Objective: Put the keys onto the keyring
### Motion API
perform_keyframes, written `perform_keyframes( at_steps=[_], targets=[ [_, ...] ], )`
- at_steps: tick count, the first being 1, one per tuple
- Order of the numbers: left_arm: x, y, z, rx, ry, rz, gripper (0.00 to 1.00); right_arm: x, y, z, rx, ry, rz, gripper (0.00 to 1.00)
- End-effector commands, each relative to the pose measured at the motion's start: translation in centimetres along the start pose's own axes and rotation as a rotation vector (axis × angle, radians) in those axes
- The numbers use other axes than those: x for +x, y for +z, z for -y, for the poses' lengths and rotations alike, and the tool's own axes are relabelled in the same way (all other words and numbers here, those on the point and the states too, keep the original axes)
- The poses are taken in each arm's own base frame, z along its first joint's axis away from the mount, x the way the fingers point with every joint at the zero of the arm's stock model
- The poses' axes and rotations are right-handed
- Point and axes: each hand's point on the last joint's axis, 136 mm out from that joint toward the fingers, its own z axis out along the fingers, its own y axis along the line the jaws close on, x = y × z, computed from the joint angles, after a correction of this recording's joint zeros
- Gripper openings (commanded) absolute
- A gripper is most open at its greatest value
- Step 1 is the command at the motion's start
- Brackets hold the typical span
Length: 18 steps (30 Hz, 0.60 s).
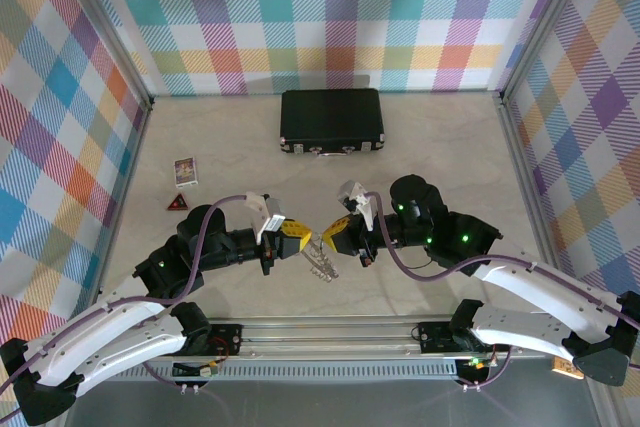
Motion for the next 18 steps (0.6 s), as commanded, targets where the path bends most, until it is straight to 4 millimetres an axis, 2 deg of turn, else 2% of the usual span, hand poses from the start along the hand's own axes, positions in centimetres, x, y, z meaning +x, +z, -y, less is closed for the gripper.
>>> perform_keyframes(
  at_steps=[1, 18],
  targets=[
    [-1.19, -0.22, 0.37, 0.010, 0.041, 0.052, 0.00, -0.43, -0.37, -0.38, -0.005, -0.003, 0.027, 0.00],
    [-1.32, -0.24, 0.36, 0.008, 0.044, 0.055, 0.00, -0.42, 0.05, -0.40, -0.019, 0.004, 0.024, 0.00]
  ],
)
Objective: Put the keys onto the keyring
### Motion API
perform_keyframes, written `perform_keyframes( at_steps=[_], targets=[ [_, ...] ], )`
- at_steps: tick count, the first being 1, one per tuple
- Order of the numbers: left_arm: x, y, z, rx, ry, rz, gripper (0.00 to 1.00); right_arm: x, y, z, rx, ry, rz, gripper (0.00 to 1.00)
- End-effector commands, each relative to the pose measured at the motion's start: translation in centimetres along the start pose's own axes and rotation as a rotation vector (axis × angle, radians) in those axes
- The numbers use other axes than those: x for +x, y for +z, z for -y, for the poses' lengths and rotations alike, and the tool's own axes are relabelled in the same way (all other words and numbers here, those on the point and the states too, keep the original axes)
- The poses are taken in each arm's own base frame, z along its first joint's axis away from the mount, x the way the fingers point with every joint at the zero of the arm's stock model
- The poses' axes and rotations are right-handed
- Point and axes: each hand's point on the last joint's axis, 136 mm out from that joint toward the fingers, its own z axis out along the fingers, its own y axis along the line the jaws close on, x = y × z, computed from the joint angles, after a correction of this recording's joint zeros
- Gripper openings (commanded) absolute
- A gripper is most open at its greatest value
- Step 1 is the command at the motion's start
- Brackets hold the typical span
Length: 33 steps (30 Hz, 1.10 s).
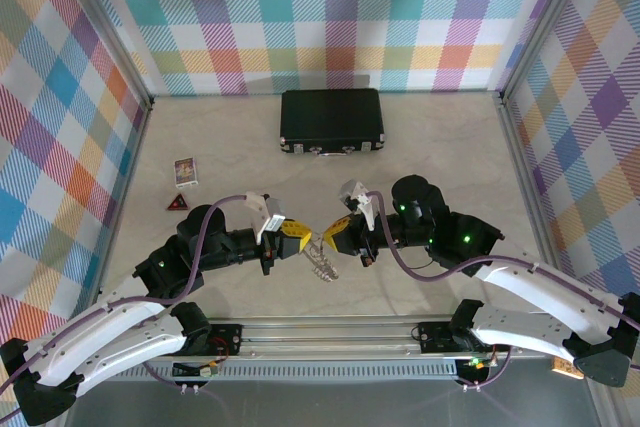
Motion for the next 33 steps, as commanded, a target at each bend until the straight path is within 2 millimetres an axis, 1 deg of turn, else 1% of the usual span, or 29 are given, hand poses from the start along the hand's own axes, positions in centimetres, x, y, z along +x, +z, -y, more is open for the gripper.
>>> perform_keyframes(
  at_steps=[1, 10, 16, 20, 24, 33],
  targets=[
    [-1.3, -0.2, 0.3, 0.009, 0.043, 0.054, 0.00, -0.3, 0.3, -0.3, -0.019, -0.004, 0.017, 0.00],
    [-1.3, -0.3, 0.4, 0.008, 0.044, 0.055, 0.00, -0.5, 0.9, -0.3, -0.033, 0.000, 0.017, 0.00],
    [-1.3, -0.3, 0.2, 0.001, 0.042, 0.054, 0.00, -0.7, 0.3, -0.3, -0.017, 0.002, 0.036, 0.00],
    [-1.3, -0.2, -0.6, -0.045, 0.035, 0.054, 0.00, -0.3, -0.1, 0.3, 0.016, 0.010, 0.044, 0.00],
    [-1.3, -0.1, -1.3, -0.080, 0.032, 0.075, 0.00, -0.1, 0.1, 0.7, 0.035, 0.017, 0.041, 0.00],
    [-1.2, 0.1, -1.3, -0.073, 0.030, 0.079, 0.00, -1.0, 0.3, 0.7, 0.032, 0.000, 0.065, 0.00]
  ],
)
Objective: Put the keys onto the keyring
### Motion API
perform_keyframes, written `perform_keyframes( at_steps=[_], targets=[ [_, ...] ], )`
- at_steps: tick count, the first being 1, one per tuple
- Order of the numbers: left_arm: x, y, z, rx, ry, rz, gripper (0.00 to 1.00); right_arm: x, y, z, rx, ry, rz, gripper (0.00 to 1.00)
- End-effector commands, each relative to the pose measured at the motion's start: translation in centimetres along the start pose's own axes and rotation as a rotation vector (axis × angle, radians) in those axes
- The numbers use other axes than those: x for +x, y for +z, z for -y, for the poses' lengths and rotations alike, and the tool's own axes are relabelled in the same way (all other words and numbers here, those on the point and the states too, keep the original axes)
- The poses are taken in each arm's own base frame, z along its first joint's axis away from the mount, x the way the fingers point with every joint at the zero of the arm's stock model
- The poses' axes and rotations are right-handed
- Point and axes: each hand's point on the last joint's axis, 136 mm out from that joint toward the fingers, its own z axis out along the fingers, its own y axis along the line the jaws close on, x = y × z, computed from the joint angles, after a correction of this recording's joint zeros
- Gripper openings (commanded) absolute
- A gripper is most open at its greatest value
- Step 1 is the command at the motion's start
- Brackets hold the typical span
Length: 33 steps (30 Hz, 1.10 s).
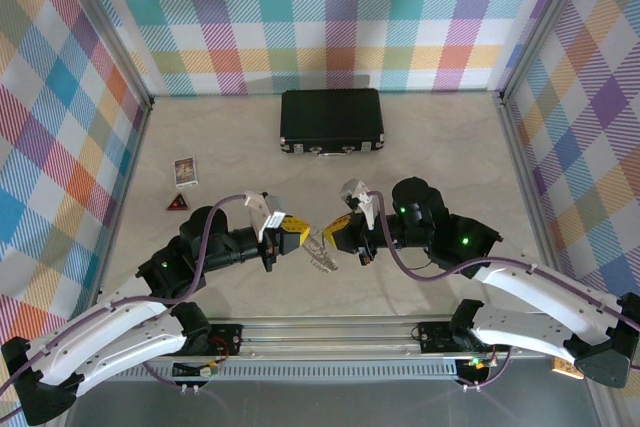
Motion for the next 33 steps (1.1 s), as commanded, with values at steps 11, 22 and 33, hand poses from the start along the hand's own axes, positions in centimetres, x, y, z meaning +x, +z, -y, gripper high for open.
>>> perform_keyframes(
  at_steps=[11, 22, 33],
  targets=[
    [-1.50, -0.18, 0.40, 0.014, 0.028, 0.067, 0.00, -1.10, 0.43, 0.07, 0.005, -0.015, 0.038, 0.00],
    [-1.59, -0.29, 0.43, 0.013, 0.030, 0.070, 0.00, -1.35, 0.53, 0.25, 0.014, -0.016, 0.049, 0.00],
    [-1.54, -0.31, 0.45, 0.015, 0.030, 0.068, 0.00, -1.13, 0.90, 0.45, 0.014, -0.010, 0.042, 0.00]
  ],
)
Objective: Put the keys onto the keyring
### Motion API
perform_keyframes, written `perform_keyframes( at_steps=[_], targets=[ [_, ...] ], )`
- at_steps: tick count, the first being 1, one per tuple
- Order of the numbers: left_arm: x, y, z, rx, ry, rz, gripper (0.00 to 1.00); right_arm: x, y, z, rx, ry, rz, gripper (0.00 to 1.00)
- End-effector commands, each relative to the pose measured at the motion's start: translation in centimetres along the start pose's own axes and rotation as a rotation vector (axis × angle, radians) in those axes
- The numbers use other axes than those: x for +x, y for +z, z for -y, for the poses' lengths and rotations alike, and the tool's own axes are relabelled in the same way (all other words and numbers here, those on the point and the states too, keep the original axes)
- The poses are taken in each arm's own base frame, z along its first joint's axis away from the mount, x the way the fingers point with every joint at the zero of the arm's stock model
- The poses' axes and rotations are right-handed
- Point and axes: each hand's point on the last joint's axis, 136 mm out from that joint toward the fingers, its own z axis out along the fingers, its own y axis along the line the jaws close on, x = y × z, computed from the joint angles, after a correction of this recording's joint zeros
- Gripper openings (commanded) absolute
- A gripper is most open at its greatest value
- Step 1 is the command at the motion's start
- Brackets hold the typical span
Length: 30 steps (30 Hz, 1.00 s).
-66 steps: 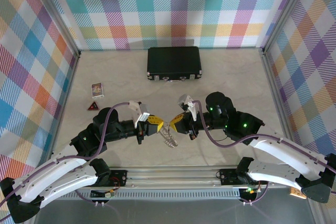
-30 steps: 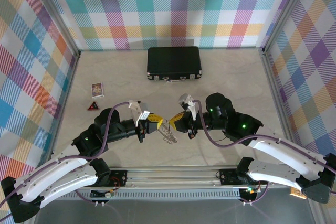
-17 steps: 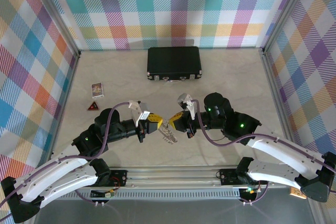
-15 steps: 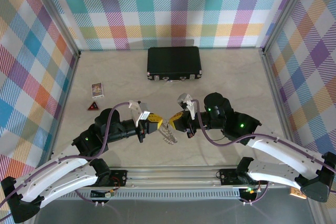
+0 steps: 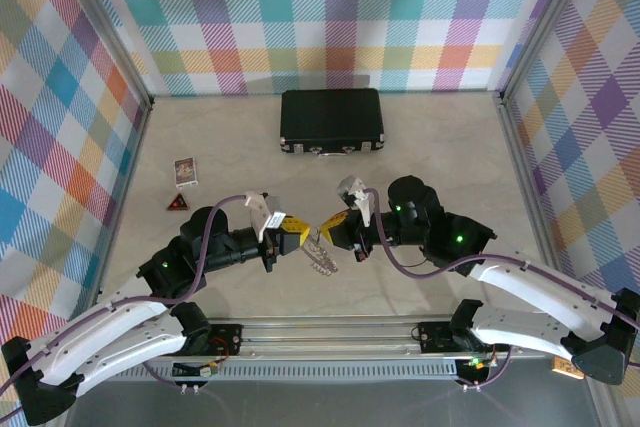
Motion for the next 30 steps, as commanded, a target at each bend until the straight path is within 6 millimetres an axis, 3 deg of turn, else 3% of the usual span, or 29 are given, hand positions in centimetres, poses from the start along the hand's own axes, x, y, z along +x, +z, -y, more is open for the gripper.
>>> perform_keyframes(
  at_steps=[1, 30],
  targets=[
    [-1.63, -0.31, 0.48, 0.015, 0.030, 0.069, 0.00, -0.66, 0.19, -0.22, -0.009, -0.008, 0.027, 0.00],
    [-1.80, -0.45, 0.54, 0.015, 0.036, 0.070, 0.00, -0.17, 0.44, 0.18, 0.005, 0.001, 0.012, 0.00]
  ],
)
